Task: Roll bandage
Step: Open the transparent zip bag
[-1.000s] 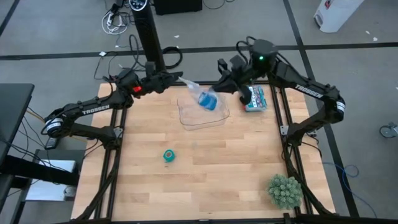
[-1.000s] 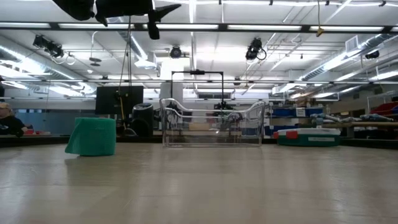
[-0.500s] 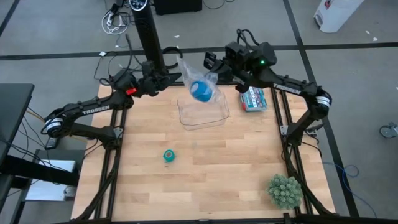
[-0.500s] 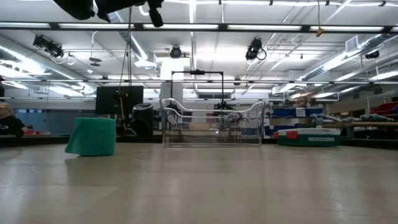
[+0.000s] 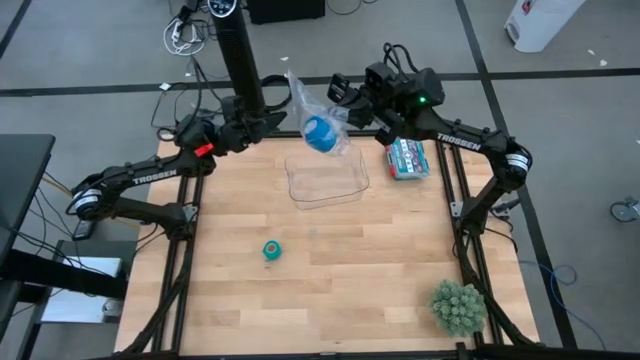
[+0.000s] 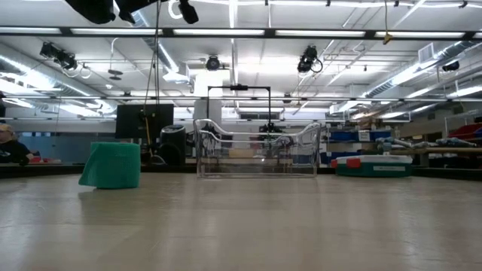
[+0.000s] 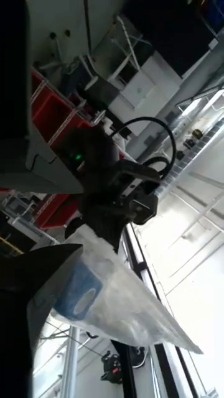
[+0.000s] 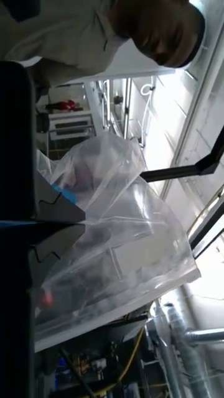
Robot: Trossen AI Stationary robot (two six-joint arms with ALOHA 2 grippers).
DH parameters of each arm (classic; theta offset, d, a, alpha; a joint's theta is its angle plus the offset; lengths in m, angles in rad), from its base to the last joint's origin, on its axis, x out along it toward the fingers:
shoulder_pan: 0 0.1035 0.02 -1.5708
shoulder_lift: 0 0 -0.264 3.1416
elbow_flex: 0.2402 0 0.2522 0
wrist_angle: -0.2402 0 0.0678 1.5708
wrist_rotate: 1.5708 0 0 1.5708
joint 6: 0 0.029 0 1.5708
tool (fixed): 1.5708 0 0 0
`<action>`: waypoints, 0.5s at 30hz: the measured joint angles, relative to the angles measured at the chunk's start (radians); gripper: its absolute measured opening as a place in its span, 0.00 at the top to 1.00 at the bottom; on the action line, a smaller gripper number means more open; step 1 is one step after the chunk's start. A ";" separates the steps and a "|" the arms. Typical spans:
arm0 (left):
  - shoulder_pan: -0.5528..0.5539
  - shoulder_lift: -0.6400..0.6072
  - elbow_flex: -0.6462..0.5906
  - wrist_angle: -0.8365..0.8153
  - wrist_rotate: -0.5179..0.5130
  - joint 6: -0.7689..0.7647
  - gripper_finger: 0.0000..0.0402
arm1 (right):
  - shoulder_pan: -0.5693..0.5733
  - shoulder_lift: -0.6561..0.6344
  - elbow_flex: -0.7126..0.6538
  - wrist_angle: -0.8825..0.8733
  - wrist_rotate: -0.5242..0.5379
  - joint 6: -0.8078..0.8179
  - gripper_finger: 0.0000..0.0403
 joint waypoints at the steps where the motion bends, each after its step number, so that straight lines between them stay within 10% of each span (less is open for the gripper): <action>1: -0.004 0.001 0.000 -0.001 -0.005 0.000 0.63 | 0.000 0.000 0.000 -0.001 0.002 -0.005 1.00; 15: -0.070 0.054 0.088 0.017 -0.052 0.001 0.63 | -0.002 0.000 0.000 0.000 0.036 -0.041 1.00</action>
